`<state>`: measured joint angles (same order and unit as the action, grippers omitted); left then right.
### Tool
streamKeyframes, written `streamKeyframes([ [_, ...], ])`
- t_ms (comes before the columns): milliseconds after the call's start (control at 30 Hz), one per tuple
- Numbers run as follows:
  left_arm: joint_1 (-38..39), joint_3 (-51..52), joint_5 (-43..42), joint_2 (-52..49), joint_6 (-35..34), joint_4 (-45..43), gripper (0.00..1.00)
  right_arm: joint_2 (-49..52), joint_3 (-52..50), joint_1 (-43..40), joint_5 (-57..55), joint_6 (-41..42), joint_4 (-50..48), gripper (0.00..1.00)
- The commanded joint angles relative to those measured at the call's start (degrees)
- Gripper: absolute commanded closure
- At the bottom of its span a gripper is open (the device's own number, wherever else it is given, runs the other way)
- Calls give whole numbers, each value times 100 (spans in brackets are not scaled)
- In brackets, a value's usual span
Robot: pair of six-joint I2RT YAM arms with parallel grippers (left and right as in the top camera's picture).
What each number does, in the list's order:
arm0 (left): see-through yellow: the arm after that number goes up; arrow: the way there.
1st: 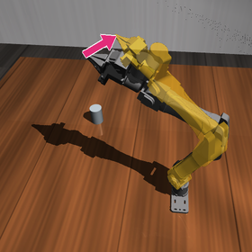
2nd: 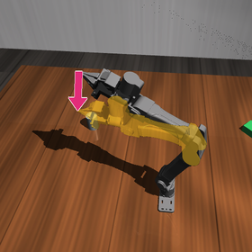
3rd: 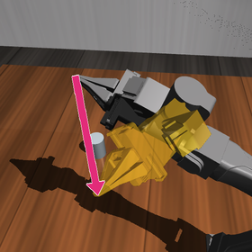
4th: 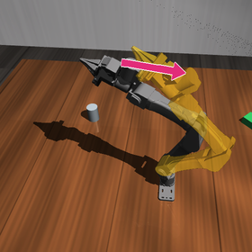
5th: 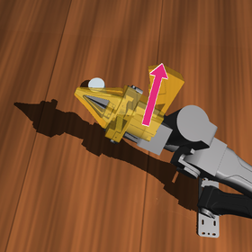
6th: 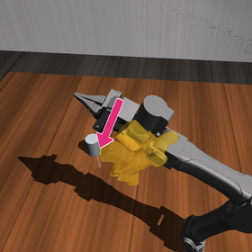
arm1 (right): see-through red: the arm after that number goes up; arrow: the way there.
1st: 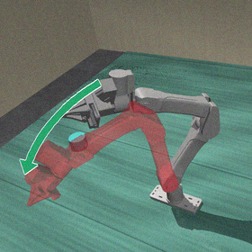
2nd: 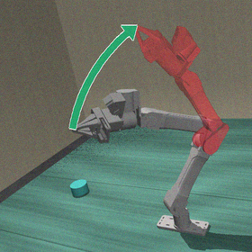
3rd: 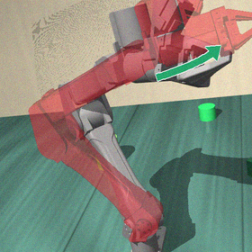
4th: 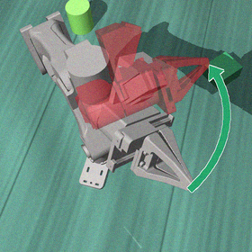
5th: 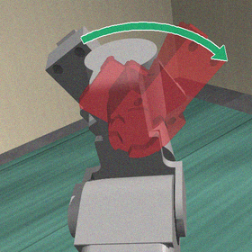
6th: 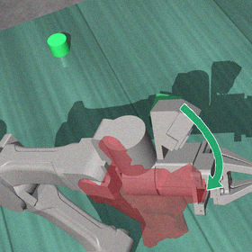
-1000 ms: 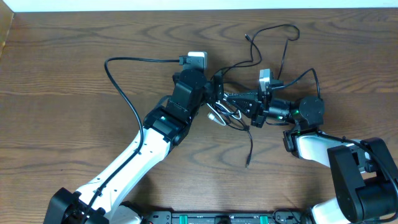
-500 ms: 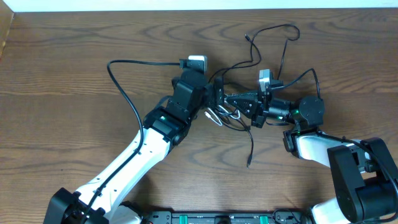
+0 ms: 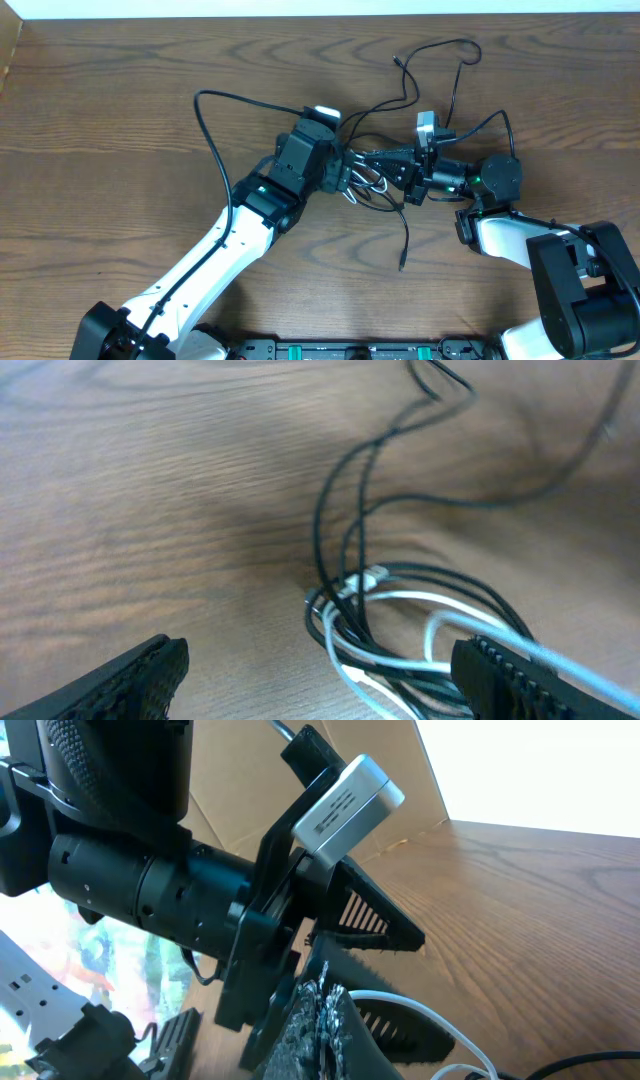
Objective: Untangle cables
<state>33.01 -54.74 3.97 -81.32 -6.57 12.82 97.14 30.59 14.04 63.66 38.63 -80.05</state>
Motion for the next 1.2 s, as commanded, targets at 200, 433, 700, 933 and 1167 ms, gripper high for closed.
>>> streamKeyframes([
  [200,-20,-101,-1556,-22,1705,669,12,37,39,-13,13,26,-33,99],
  [433,-20,-101,-1552,-24,1703,-66,14,37,39,-13,15,28,-33,99],
  [700,-20,-101,-1165,-101,1705,-1220,13,37,39,-13,20,35,-35,99],
  [933,-20,-101,-415,-352,1705,-1314,13,37,39,-13,125,297,-461,99],
  [1167,-20,-101,-262,-516,1700,-1749,13,35,39,-13,538,372,-901,99],
])
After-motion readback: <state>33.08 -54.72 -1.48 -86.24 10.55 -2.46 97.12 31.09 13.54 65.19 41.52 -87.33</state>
